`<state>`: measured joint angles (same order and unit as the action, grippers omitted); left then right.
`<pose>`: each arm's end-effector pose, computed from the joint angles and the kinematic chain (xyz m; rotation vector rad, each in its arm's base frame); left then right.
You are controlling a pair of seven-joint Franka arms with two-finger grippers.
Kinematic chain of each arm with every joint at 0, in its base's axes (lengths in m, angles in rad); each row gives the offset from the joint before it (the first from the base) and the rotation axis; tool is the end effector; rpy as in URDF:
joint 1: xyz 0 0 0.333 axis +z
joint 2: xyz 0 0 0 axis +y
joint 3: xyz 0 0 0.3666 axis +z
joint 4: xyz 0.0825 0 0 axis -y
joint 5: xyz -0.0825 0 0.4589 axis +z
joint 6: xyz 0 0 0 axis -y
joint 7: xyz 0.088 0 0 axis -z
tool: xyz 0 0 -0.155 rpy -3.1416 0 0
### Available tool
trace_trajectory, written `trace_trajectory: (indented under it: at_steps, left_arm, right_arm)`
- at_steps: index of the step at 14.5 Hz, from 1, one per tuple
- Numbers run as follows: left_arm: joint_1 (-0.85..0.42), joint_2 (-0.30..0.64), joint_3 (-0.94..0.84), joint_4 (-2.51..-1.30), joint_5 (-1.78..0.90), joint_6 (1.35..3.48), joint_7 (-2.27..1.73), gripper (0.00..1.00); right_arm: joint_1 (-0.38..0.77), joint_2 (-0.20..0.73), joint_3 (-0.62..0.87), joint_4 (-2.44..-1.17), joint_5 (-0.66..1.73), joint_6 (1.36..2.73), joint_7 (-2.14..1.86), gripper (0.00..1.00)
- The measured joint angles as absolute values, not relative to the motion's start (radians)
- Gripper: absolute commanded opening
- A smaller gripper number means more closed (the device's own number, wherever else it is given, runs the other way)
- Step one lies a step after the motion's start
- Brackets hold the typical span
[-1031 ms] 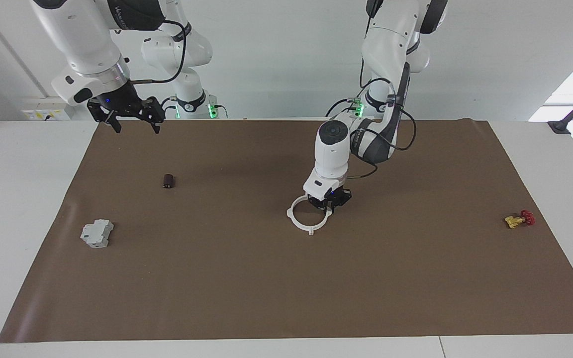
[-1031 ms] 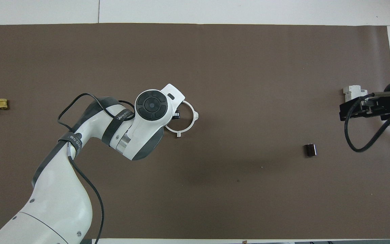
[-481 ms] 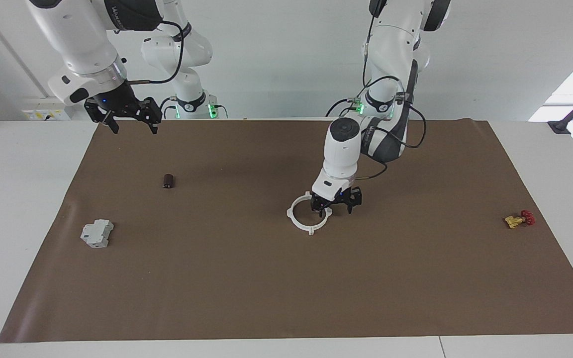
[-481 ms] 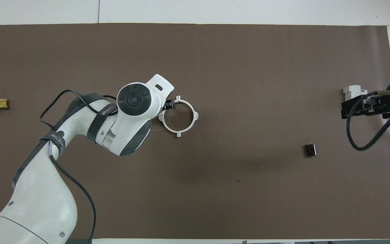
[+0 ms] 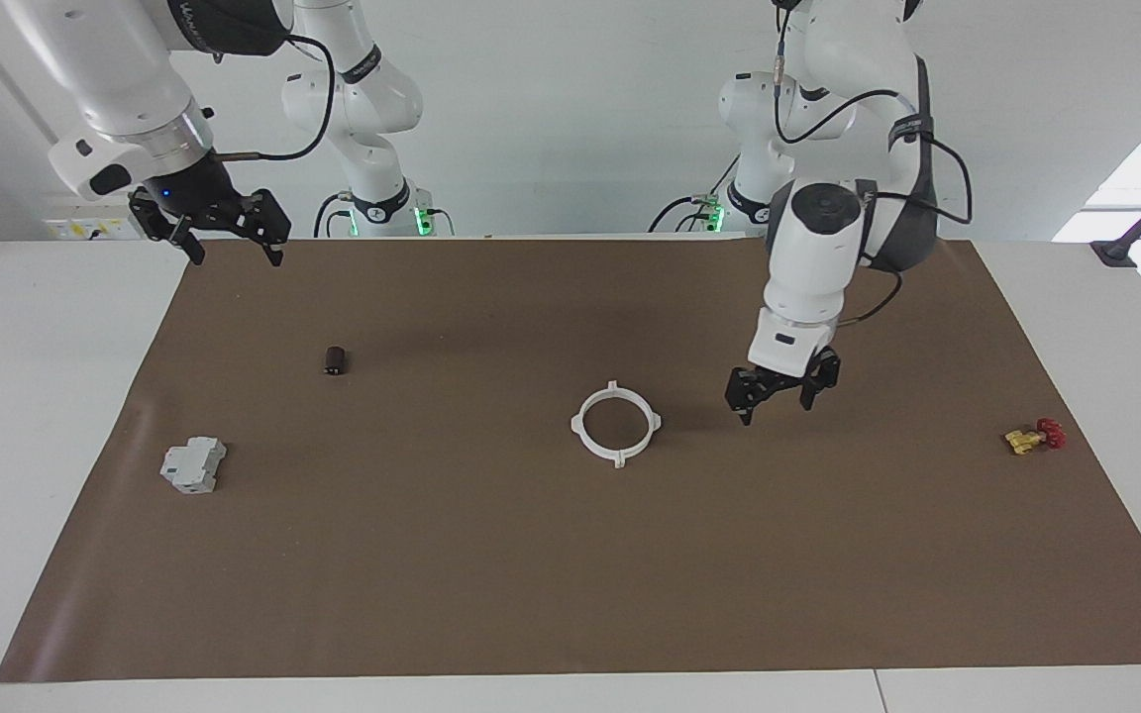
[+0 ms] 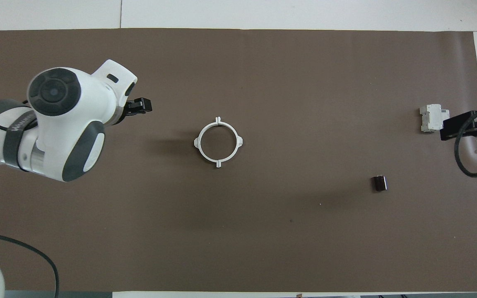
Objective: Assemble drain pipe with both arms
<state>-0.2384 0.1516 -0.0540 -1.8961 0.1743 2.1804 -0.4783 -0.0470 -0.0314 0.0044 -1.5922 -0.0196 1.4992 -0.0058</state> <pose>0.6655 -0.1854 0.4047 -3.0454 -0.1473 -0.2694 0.6066 -0.0290 0.6290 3.1213 -0.0587 -0.0969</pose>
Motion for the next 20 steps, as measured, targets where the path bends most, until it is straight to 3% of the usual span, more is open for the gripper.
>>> trace_trajectory:
  at_steps: [7,14,20]
  left_arm:
    - [0.0,-0.003,-0.047,-1.828,0.056,1.918,-0.01,1.0]
    - [0.06,0.008,-0.046,-1.608,0.001,1.677,0.045,1.0]
    - [0.064,0.014,-0.047,-1.591,-0.002,1.616,0.052,1.0]
  right_arm:
    - [-0.071,-0.031,0.004,-1.59,-0.019,1.499,-0.034,1.0]
    - [-0.079,-0.031,0.006,-1.584,-0.019,1.5,-0.034,1.0]
    - [-0.079,-0.031,0.008,-1.584,-0.019,1.5,-0.034,1.0]
